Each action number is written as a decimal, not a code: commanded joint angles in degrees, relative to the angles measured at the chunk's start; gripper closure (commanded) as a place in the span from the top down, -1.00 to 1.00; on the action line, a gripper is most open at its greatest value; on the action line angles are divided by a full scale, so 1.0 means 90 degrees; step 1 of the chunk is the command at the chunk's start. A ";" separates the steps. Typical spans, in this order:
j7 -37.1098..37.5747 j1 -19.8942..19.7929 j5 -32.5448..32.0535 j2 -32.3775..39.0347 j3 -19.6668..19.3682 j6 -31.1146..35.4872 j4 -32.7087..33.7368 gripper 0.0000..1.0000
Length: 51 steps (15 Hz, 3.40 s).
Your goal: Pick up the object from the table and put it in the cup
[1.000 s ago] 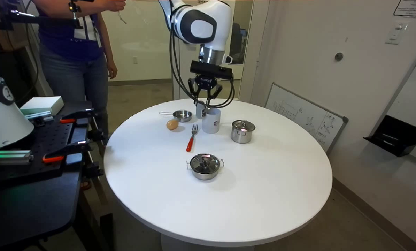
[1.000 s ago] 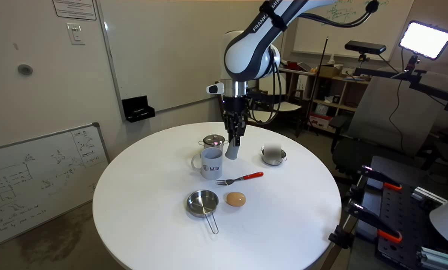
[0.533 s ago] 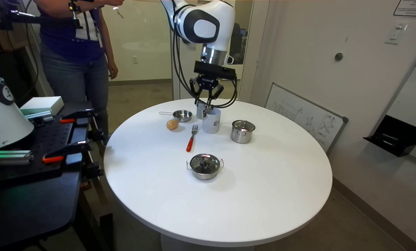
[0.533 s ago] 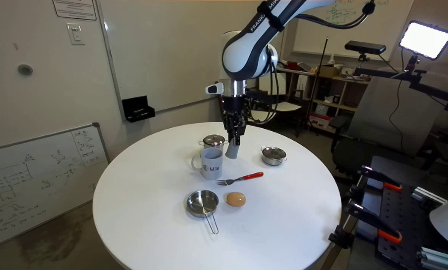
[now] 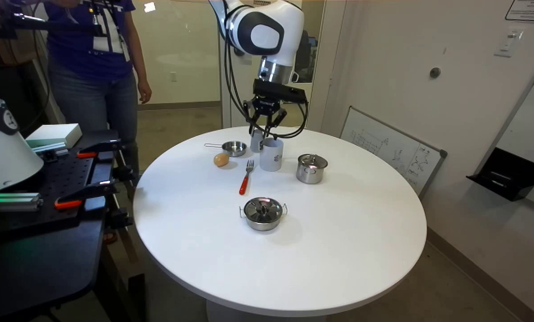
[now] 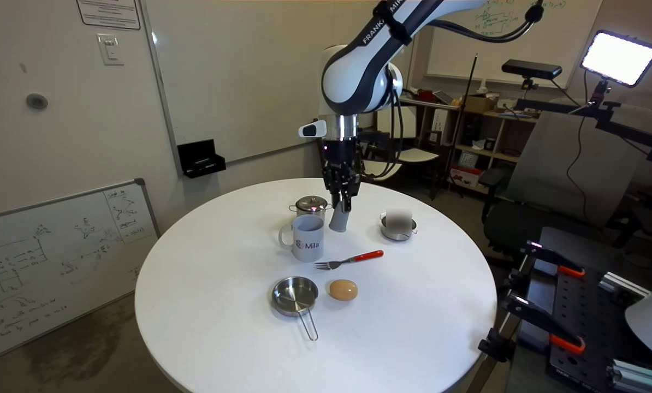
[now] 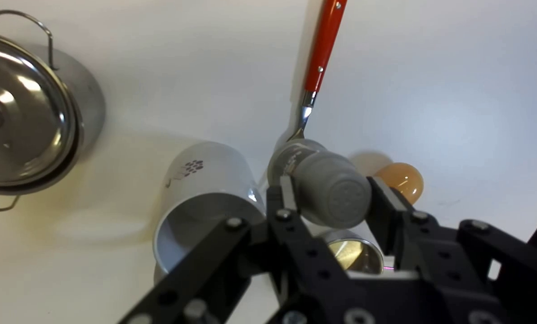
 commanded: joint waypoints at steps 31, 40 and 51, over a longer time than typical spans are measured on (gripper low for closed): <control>0.0168 0.0803 -0.0461 0.1430 -0.0307 0.0036 0.2117 -0.68; 0.0338 0.0807 -0.0457 0.1361 -0.0298 0.0112 0.2128 1.00; 0.0241 0.0697 -0.0383 0.1118 -0.0217 0.0180 0.2088 1.00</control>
